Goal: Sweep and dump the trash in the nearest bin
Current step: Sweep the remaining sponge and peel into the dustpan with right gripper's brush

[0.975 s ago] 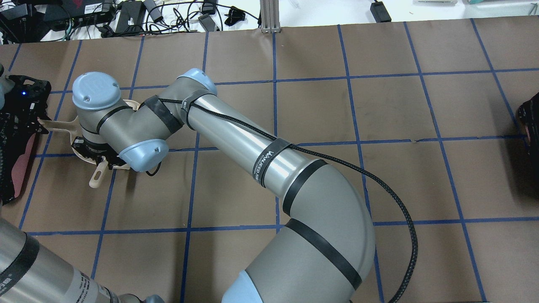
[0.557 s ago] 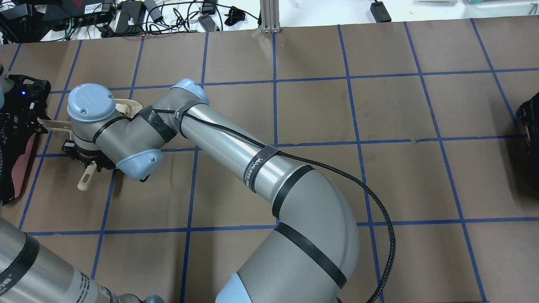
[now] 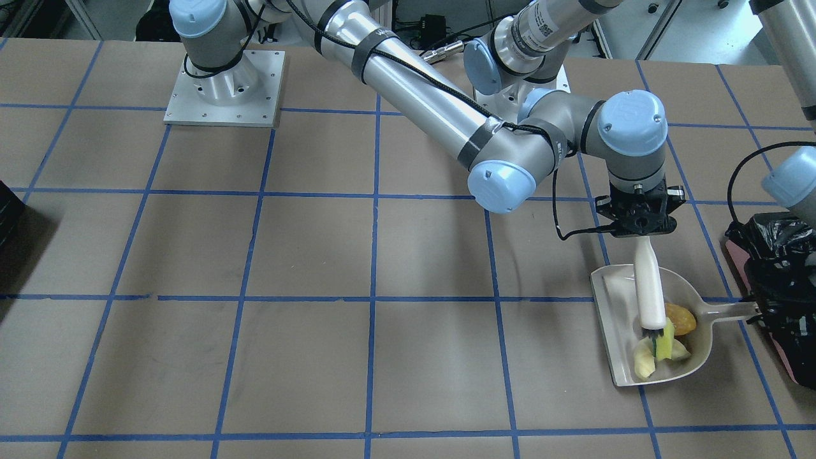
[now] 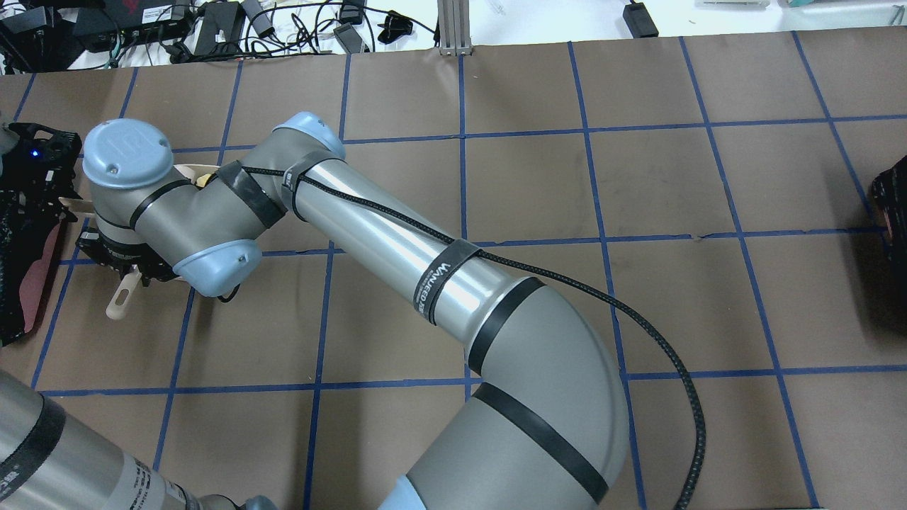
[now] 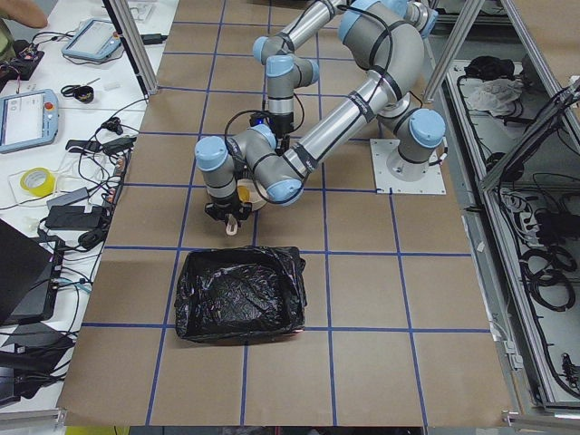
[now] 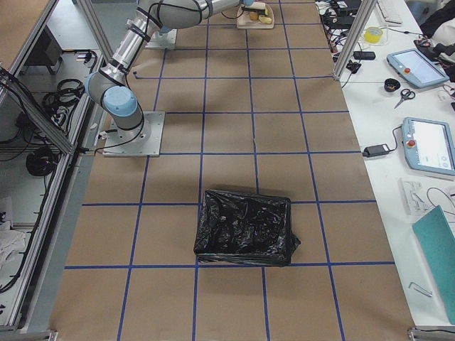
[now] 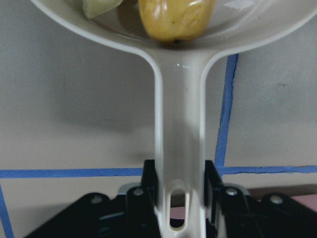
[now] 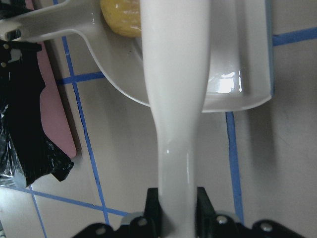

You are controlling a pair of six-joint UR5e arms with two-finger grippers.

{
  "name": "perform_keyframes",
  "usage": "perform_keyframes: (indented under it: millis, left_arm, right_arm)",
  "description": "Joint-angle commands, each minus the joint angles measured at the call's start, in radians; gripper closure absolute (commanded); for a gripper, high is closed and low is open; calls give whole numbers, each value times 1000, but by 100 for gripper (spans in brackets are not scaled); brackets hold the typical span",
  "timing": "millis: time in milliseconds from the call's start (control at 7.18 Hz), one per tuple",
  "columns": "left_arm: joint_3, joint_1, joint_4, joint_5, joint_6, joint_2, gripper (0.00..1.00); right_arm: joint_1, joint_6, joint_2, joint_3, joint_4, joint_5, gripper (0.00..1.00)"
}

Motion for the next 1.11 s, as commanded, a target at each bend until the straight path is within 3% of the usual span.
perform_keyframes:
  millis: [0,279,697,975]
  left_arm:
    - [-1,0,0,-1,0,0,100]
    - [-1,0,0,0,0,1,100]
    - [-1,0,2,2,-1,1,100]
    - [-1,0,2,2,-2,1,100]
  right_arm:
    - [-13,-47,-129,135,97,-59,100]
    - [-18,-81,-197,220,77,-82,100]
    - [-17,-61,-185,192,55,-70,100]
    - [2,-8,-124,157,-23,-64,100]
